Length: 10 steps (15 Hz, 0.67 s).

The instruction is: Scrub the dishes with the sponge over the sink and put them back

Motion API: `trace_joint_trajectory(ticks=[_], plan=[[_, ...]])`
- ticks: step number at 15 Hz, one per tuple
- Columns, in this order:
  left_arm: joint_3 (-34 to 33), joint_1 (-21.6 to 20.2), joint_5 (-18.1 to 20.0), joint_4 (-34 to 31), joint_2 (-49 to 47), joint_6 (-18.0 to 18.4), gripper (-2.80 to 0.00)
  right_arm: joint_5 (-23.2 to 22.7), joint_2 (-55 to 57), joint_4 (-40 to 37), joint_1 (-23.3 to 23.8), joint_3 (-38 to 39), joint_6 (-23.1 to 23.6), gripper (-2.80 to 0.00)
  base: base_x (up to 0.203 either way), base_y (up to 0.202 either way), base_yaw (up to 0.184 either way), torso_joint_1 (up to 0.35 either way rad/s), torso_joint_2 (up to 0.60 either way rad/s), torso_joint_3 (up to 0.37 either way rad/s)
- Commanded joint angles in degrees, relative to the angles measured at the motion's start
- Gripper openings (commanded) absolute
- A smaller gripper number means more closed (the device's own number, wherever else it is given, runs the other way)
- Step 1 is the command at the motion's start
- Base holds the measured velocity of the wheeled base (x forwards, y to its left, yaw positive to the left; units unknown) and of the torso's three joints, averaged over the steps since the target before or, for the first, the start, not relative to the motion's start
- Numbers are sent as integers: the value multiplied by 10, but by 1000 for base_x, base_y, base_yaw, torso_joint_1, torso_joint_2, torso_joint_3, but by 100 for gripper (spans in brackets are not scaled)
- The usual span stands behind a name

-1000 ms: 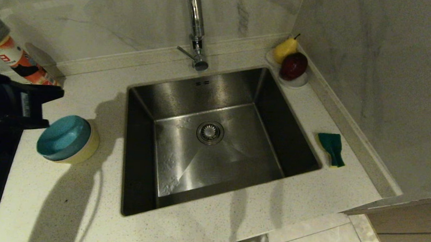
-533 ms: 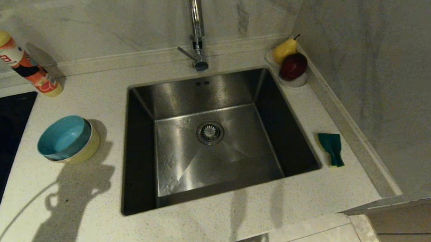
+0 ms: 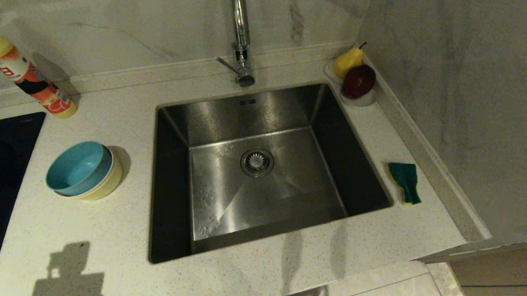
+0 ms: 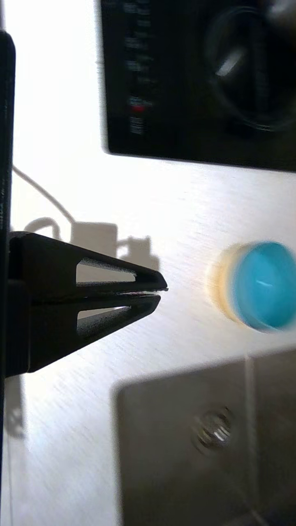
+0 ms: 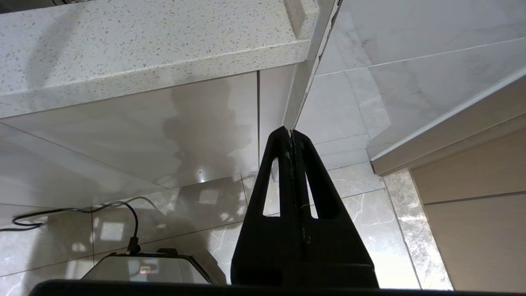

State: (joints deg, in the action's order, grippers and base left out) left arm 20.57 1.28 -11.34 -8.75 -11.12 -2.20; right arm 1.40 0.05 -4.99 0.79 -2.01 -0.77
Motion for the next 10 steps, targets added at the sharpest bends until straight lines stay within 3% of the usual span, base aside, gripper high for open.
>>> trace_joint_trajectory(ticks=[1,5,8,10], plan=[[-64,-7,-2,-1,60,4,-280,0,0,0,0,0,0,-280,0,0,0,0,0,0],[-161,-8,49,27,111,19,-280,3,0,1,0,1,2,-280,0,0,0,0,0,0],[-195,-8,132,53,111,36,-280,2,0,0,0,1,4,-280,0,0,0,0,0,0],[-196,-8,122,56,112,26,-280,2,0,1,0,0,4,-280,0,0,0,0,0,0]])
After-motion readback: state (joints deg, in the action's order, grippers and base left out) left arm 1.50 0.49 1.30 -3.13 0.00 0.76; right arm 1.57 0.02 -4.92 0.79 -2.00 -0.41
